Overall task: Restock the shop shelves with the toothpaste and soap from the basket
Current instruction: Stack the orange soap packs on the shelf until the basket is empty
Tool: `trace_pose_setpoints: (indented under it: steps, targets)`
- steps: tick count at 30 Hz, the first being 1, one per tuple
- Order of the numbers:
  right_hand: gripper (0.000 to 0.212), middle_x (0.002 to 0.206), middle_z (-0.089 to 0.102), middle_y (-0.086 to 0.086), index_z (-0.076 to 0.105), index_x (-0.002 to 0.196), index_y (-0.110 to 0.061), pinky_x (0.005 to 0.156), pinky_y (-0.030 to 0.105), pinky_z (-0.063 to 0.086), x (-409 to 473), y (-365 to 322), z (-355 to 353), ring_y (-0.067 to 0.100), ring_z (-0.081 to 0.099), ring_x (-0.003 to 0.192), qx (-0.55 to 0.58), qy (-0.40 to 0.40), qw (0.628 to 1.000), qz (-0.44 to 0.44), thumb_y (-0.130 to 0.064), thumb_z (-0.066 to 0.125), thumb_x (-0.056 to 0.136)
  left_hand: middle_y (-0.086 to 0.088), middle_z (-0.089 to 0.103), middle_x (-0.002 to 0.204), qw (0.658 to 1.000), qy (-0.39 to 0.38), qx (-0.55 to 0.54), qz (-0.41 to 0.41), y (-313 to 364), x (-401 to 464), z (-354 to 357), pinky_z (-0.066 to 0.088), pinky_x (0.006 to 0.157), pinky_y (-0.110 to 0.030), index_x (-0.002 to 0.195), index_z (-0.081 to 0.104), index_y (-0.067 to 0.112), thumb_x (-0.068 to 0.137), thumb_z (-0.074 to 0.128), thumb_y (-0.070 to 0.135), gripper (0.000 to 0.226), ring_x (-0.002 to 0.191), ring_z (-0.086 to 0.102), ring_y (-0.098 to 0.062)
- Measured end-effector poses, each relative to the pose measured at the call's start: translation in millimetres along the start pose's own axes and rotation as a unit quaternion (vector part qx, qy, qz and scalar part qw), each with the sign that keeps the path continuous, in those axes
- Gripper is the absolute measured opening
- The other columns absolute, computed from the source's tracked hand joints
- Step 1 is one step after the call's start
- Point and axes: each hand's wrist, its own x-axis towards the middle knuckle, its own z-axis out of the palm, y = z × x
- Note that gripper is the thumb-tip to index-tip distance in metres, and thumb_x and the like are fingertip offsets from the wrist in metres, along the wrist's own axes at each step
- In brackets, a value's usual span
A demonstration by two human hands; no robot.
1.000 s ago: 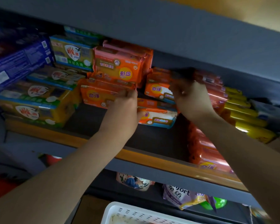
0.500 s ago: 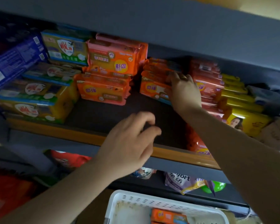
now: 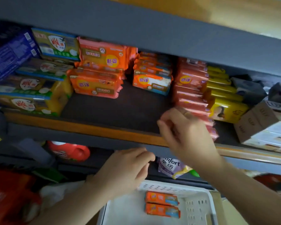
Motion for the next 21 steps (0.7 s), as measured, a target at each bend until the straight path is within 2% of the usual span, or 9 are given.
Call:
trace_pose_setpoints:
  steps: [4, 6, 8, 10, 12, 14, 18, 20, 21]
  targets:
    - [0.010, 0.069, 0.059, -0.003, 0.051, 0.081, -0.024, 0.041, 0.029, 0.043, -106, 8, 10, 0.020, 0.056, 0.054, 0.016, -0.095, 0.994, 0.040, -0.028, 0.043, 0.086, 0.012, 0.060, 0.085, 0.988, -0.103, -0.059, -0.099, 10, -36, 57, 0.028, 0.048, -0.010, 0.090, 0.049, 0.032, 0.081, 0.042, 0.026, 0.013, 0.068, 0.057, -0.005]
    - [0.010, 0.073, 0.060, -0.005, 0.051, 0.084, -0.027, 0.045, 0.026, 0.043, -151, 22, 31, 0.018, 0.060, 0.061, -0.022, -0.174, 0.980, 0.090, -0.030, 0.041, 0.085, 0.008, 0.055, 0.110, 0.964, -0.183, -0.106, -0.163, 14, -54, 87, 0.041, 0.065, -0.020, 0.109, 0.047, 0.033, 0.089, 0.042, 0.023, 0.024, 0.091, 0.058, -0.009]
    - [0.024, 0.104, 0.060, -0.002, 0.054, 0.105, -0.024, 0.068, 0.028, 0.048, -190, 39, 57, 0.018, 0.061, 0.094, -0.052, -0.312, 0.929, 0.190, -0.031, 0.037, 0.089, 0.012, 0.044, 0.128, 0.935, -0.270, -0.129, -0.188, 17, -72, 114, 0.040, 0.071, -0.020, 0.124, 0.042, 0.029, 0.093, 0.044, 0.024, 0.032, 0.102, 0.055, -0.007]
    - [0.033, 0.132, 0.047, 0.001, 0.045, 0.125, -0.019, 0.091, 0.032, 0.043, -220, 59, 82, 0.020, 0.048, 0.120, -0.075, -0.416, 0.865, 0.269, -0.029, 0.038, 0.095, 0.013, 0.040, 0.132, 0.918, -0.318, -0.135, -0.196, 19, -88, 133, 0.038, 0.070, -0.014, 0.128, 0.040, 0.029, 0.094, 0.044, 0.026, 0.034, 0.101, 0.055, -0.005]
    - [0.034, 0.138, 0.040, 0.001, 0.044, 0.128, -0.018, 0.099, 0.035, 0.039, -239, 73, 103, 0.022, 0.042, 0.126, -0.073, -0.424, 0.853, 0.296, -0.026, 0.041, 0.095, 0.011, 0.040, 0.134, 0.909, -0.336, -0.127, -0.210, 22, -100, 149, 0.040, 0.077, -0.018, 0.129, 0.040, 0.027, 0.094, 0.045, 0.027, 0.036, 0.104, 0.055, -0.007]
    - [0.032, 0.134, 0.043, 0.002, 0.051, 0.121, -0.017, 0.098, 0.038, 0.039, -251, 82, 120, 0.025, 0.043, 0.123, -0.068, -0.401, 0.867, 0.288, -0.026, 0.049, 0.091, 0.010, 0.041, 0.134, 0.904, -0.336, -0.121, -0.236, 28, -110, 164, 0.042, 0.083, -0.020, 0.131, 0.040, 0.024, 0.093, 0.046, 0.026, 0.038, 0.107, 0.055, -0.008]
    - [0.050, 0.096, 0.064, 0.004, 0.064, 0.089, -0.016, 0.073, 0.037, 0.052, -265, 86, 142, 0.026, 0.064, 0.093, -0.126, -0.399, 0.884, 0.210, -0.037, 0.085, 0.048, 0.005, 0.044, 0.134, 0.897, -0.335, -0.131, -0.257, 38, -123, 190, 0.044, 0.092, -0.024, 0.131, 0.042, 0.022, 0.092, 0.050, 0.030, 0.041, 0.112, 0.052, -0.010]
    - [0.052, 0.097, 0.065, 0.004, 0.064, 0.086, -0.017, 0.071, 0.035, 0.053, -269, 87, 148, 0.026, 0.065, 0.092, -0.162, -0.388, 0.888, 0.185, -0.030, 0.087, 0.041, 0.004, 0.045, 0.133, 0.895, -0.333, -0.137, -0.263, 42, -128, 200, 0.043, 0.094, -0.024, 0.131, 0.043, 0.022, 0.090, 0.052, 0.032, 0.043, 0.112, 0.052, -0.010]
    - [0.047, 0.104, 0.064, 0.005, 0.064, 0.089, -0.016, 0.075, 0.036, 0.051, -269, 87, 149, 0.027, 0.063, 0.098, -0.155, -0.380, 0.893, 0.182, -0.027, 0.084, 0.047, 0.003, 0.045, 0.133, 0.894, -0.333, -0.137, -0.269, 44, -130, 204, 0.043, 0.095, -0.025, 0.132, 0.042, 0.022, 0.090, 0.053, 0.033, 0.045, 0.113, 0.051, -0.011]
